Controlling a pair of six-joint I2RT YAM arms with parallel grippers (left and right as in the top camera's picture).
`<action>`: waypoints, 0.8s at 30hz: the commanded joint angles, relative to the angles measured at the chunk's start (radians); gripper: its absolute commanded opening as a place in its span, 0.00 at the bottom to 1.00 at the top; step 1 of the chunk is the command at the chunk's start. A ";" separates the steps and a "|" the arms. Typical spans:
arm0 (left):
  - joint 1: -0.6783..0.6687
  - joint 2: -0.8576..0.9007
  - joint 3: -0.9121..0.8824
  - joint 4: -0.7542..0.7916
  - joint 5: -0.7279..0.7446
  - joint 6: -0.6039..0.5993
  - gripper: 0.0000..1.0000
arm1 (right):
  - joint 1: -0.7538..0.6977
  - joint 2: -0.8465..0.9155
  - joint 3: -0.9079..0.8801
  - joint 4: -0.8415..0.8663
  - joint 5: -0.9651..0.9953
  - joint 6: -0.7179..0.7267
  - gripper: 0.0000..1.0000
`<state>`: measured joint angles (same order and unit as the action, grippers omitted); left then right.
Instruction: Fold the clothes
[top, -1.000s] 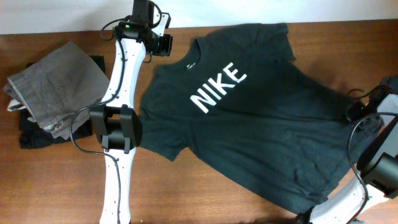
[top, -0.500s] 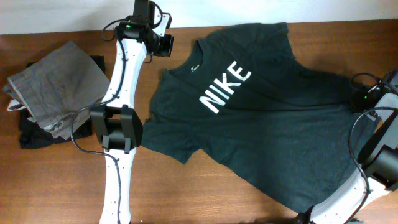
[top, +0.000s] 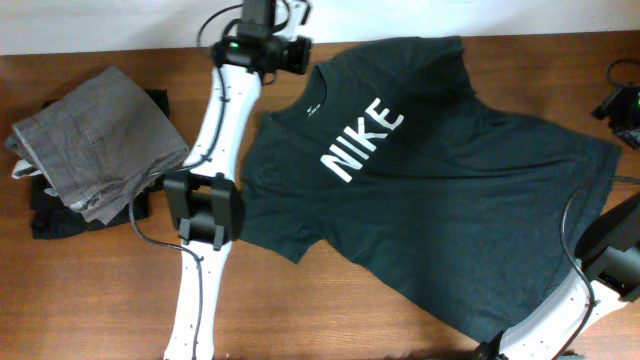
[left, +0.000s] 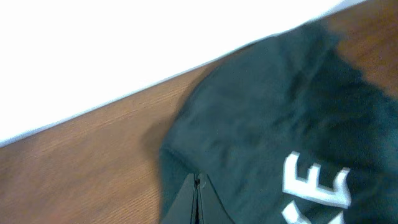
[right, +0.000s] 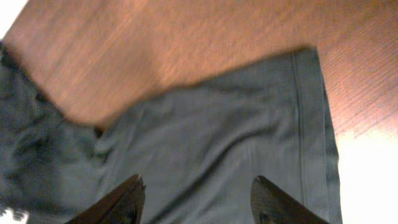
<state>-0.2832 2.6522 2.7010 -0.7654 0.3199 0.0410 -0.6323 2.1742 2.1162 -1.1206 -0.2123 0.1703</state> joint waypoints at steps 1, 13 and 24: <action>-0.036 0.019 0.028 0.050 0.020 0.005 0.00 | 0.013 -0.010 0.031 -0.067 -0.013 -0.006 0.60; -0.050 0.193 0.028 0.195 0.025 0.004 0.00 | 0.077 -0.010 0.029 -0.174 -0.013 -0.006 0.61; -0.044 0.296 0.028 0.214 -0.006 0.005 0.00 | 0.125 -0.010 0.029 -0.192 0.040 -0.010 0.61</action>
<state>-0.3347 2.9299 2.7209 -0.5503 0.3363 0.0410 -0.5194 2.1723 2.1338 -1.3045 -0.2028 0.1680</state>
